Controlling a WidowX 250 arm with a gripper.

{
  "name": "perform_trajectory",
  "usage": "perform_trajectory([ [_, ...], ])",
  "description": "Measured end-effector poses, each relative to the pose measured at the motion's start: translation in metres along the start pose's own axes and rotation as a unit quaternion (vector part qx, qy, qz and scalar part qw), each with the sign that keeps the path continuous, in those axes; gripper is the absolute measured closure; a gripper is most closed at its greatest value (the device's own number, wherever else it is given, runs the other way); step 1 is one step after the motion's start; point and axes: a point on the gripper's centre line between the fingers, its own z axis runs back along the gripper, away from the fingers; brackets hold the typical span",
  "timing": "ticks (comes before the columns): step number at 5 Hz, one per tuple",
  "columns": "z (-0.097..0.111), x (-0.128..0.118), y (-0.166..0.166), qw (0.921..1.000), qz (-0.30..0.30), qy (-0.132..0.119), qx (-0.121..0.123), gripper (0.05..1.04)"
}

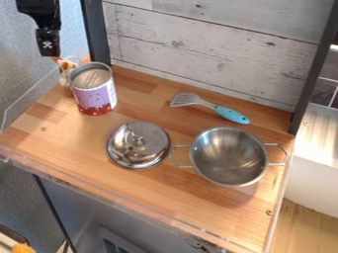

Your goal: Move something to put it in the silver pan

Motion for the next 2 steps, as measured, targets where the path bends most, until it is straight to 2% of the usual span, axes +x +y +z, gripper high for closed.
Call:
perform_trajectory([
  [1,-0.016,0.004,-0.005,0.9997,0.001,-0.025,0.004,0.083],
  [2,-0.048,-0.007,-0.005,0.9996,-0.012,-0.02,0.016,0.083],
])
